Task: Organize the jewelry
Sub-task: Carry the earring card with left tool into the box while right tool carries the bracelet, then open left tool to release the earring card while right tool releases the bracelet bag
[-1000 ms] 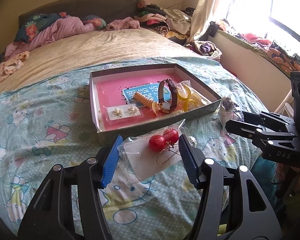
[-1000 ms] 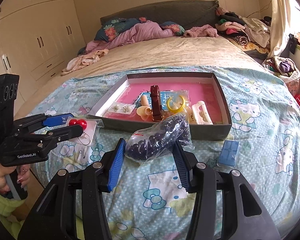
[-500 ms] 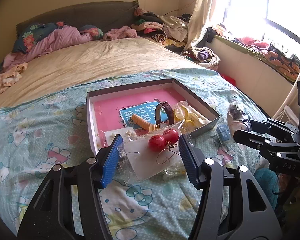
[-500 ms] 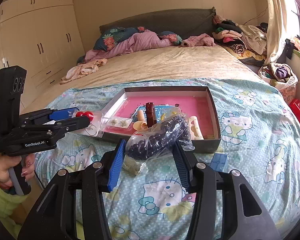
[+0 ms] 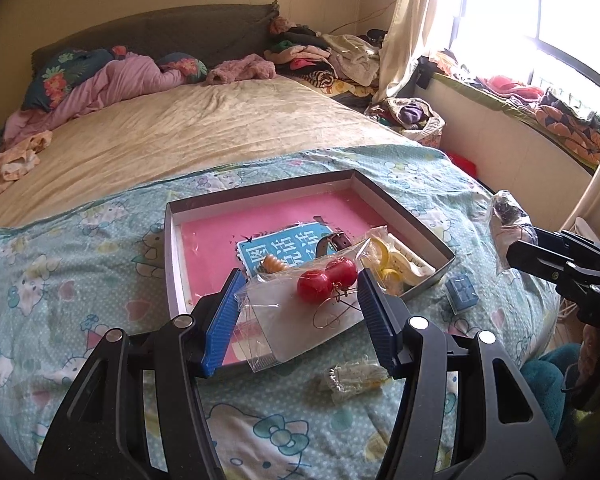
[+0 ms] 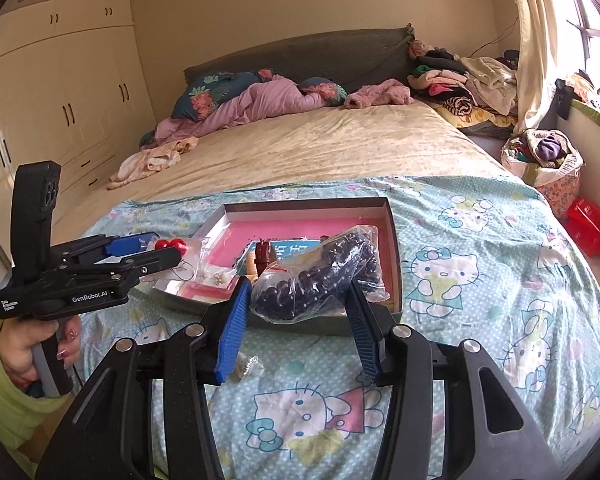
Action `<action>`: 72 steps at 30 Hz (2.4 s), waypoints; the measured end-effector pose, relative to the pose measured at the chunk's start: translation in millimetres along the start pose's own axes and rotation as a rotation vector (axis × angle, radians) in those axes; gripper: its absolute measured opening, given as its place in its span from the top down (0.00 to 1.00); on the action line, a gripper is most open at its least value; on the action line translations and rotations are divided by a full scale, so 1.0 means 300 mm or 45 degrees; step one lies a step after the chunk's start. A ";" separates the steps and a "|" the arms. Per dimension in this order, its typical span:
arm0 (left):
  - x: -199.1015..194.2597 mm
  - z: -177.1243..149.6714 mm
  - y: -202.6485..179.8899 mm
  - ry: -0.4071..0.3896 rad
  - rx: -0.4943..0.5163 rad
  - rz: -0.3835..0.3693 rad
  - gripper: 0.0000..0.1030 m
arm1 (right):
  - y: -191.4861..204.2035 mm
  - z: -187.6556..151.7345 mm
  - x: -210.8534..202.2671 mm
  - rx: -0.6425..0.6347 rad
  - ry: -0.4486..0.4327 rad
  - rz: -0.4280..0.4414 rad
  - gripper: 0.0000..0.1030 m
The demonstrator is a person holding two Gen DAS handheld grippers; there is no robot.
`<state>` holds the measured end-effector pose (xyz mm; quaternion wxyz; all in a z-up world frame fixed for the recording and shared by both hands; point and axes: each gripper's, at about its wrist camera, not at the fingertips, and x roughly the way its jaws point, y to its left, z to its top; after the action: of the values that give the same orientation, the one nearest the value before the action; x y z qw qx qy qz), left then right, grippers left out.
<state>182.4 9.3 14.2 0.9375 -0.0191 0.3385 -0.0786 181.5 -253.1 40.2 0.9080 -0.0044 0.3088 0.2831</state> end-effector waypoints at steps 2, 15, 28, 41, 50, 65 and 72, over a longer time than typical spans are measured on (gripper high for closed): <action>0.012 0.010 0.003 -0.001 -0.006 0.001 0.52 | -0.012 0.010 0.009 0.002 0.001 -0.010 0.55; 0.091 0.027 0.017 0.019 -0.004 0.033 0.52 | -0.063 0.068 0.075 -0.011 0.012 -0.046 0.55; 0.177 0.000 0.041 0.071 -0.017 0.068 0.52 | -0.107 0.103 0.160 -0.013 0.036 -0.069 0.55; 0.241 -0.030 0.079 0.124 -0.039 0.088 0.52 | -0.128 0.090 0.304 -0.055 0.148 -0.085 0.55; 0.263 -0.047 0.088 0.143 -0.048 0.091 0.52 | -0.132 0.050 0.398 -0.062 0.230 -0.083 0.55; 0.274 -0.049 0.084 0.148 -0.051 0.087 0.51 | -0.146 0.028 0.405 -0.020 0.239 -0.057 0.50; 0.228 -0.064 0.064 0.140 -0.064 0.059 0.35 | -0.173 -0.003 0.300 0.041 0.185 -0.065 0.29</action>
<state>224.6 17.5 -45.5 0.9182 -0.0304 0.3918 -0.0493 266.1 -250.9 -20.0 0.8901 -0.0184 0.3782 0.2537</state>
